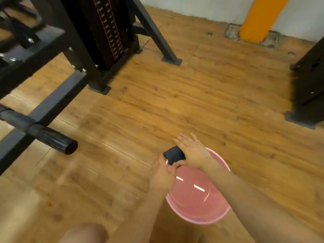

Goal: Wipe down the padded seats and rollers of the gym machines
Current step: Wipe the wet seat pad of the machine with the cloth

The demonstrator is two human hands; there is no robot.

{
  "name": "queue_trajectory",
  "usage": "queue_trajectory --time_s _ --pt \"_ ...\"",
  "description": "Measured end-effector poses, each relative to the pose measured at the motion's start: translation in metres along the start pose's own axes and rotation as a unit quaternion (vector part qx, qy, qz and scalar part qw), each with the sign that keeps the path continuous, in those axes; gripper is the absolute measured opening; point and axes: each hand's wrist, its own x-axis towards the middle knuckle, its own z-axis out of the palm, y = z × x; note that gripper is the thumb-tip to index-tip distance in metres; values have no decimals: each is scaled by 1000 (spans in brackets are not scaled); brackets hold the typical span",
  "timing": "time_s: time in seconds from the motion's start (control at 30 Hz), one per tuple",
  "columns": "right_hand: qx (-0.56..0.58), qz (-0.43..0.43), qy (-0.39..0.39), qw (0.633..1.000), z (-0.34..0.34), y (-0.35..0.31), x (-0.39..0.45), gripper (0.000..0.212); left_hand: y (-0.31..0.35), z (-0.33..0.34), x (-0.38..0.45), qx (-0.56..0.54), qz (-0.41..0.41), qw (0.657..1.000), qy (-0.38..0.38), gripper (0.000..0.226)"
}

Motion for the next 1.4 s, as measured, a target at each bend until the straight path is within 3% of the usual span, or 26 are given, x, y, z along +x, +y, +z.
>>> queue_trajectory --time_s 0.1,0.23,0.33,0.53,0.67,0.73,0.93,1.07,1.4 --pt "-27 -14 36 999 7 7 16 59 3 6 7 -70 18 996 46 39" --pt "-76 -60 43 994 -2 6 7 35 5 -8 0 36 22 999 -12 67" --pt "-16 -29 136 990 -17 13 -12 42 17 -28 -9 106 17 994 -27 73" --pt "-16 42 207 977 -116 -5 -97 54 107 -108 -60 208 106 971 -42 82" --pt "-23 80 218 972 -219 -20 -172 56 196 -185 -108 225 205 952 -38 86" --pt "-44 92 220 970 -275 -29 -214 47 247 -227 -136 255 223 939 -52 81" --pt "-27 178 208 961 -408 -67 -337 51 384 -314 -221 294 305 903 -69 69" --pt "-27 249 155 956 -453 -76 -407 55 447 -335 -268 324 364 871 -66 68" --pt "-9 353 183 918 -469 -67 -591 55 533 -298 -408 339 428 834 -77 66"
